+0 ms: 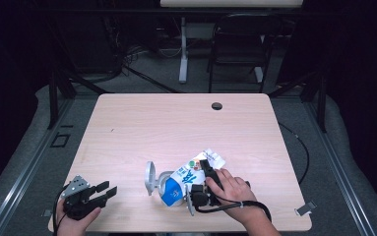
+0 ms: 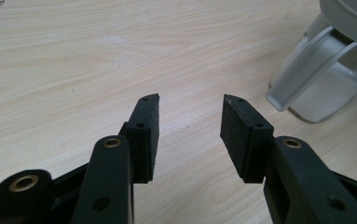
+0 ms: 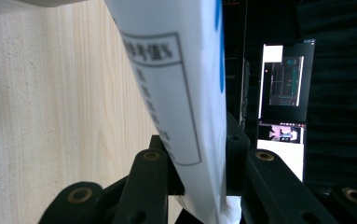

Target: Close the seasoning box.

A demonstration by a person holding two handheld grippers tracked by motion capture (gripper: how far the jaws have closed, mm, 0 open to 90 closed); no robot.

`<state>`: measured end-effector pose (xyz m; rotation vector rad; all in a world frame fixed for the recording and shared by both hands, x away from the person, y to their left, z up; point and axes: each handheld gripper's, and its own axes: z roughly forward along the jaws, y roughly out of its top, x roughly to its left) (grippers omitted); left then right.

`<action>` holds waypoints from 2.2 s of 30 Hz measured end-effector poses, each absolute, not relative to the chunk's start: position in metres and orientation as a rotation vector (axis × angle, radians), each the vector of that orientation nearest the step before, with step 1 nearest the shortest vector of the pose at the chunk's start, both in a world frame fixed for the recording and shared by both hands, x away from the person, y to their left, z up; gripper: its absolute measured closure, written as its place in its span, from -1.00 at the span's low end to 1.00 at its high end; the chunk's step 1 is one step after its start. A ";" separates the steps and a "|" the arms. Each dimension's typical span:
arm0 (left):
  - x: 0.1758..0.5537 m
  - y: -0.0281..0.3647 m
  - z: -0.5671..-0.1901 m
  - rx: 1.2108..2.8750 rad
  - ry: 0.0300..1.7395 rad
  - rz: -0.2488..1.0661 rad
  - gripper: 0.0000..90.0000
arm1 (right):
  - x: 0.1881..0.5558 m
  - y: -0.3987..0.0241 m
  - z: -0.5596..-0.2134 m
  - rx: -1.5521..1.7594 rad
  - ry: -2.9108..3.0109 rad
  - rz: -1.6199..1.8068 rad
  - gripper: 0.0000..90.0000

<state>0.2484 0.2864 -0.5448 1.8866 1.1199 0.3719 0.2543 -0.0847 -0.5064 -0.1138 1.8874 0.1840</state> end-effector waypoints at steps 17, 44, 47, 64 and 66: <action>0.248 0.288 -0.544 1.895 1.126 0.366 0.29 | 0.252 -0.086 -0.504 -0.038 1.955 0.247 0.83; 0.249 0.284 -0.549 1.894 1.131 0.363 0.29 | 0.242 -0.092 -0.496 0.137 2.007 0.424 0.89; 0.249 0.283 -0.549 1.898 1.131 0.364 0.29 | 0.243 -0.093 -0.497 0.161 2.002 0.463 0.89; 0.249 0.285 -0.551 1.913 1.142 0.362 0.29 | 0.236 -0.099 -0.500 0.322 2.009 0.685 0.89; 0.249 0.286 -0.551 1.903 1.143 0.365 0.29 | 0.236 -0.100 -0.499 0.344 2.010 0.724 0.89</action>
